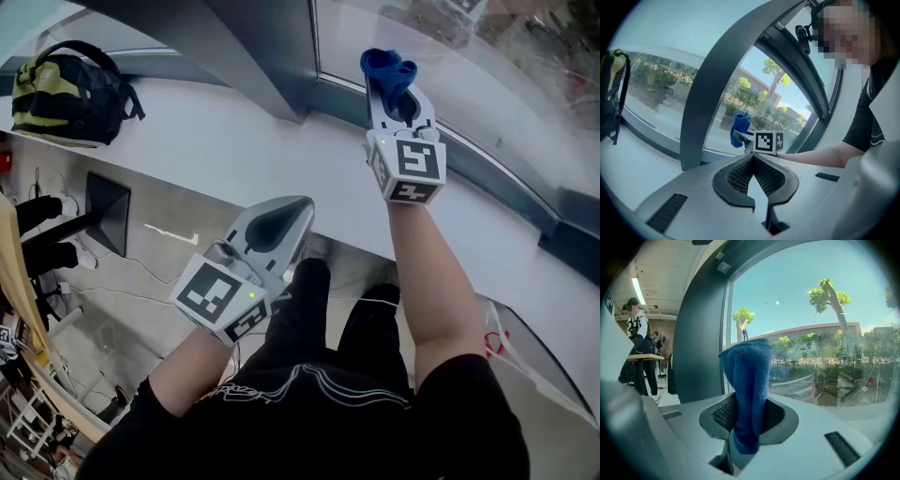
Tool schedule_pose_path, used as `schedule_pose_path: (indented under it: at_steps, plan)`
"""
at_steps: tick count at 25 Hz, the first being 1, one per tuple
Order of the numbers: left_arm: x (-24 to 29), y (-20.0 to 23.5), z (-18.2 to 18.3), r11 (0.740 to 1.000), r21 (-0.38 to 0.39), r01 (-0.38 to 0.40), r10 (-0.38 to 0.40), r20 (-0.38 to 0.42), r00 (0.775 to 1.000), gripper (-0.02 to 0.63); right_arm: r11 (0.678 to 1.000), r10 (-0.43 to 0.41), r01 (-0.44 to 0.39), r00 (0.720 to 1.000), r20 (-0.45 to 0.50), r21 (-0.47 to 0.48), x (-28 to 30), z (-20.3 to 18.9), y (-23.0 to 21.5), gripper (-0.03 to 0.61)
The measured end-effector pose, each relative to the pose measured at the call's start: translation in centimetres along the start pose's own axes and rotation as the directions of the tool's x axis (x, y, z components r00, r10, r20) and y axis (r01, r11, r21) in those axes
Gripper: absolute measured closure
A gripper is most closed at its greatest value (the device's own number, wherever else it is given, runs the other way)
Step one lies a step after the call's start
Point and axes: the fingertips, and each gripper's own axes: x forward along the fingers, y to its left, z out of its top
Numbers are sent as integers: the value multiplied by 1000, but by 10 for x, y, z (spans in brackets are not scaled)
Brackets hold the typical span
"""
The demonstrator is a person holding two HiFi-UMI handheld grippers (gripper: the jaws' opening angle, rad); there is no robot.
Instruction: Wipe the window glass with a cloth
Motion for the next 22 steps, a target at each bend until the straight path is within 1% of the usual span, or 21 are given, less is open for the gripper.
schedule_pose_path:
  at_steps: [10,18,22]
  plan:
    - [50,-66,-8,997,43,61,-59,-48,997,609,998,-64,64,998,-5,21,-63,-19,-77,486]
    - [106,-138,-24,990,72,121,-115,-84,990,609,994,-105,105,994,-2,9,-125,-37,-155,486]
    - [138,-180,-31,984,83,155,-146,-105,984,609,991,-135,135,991,-10,18,-161,-49,-199,486]
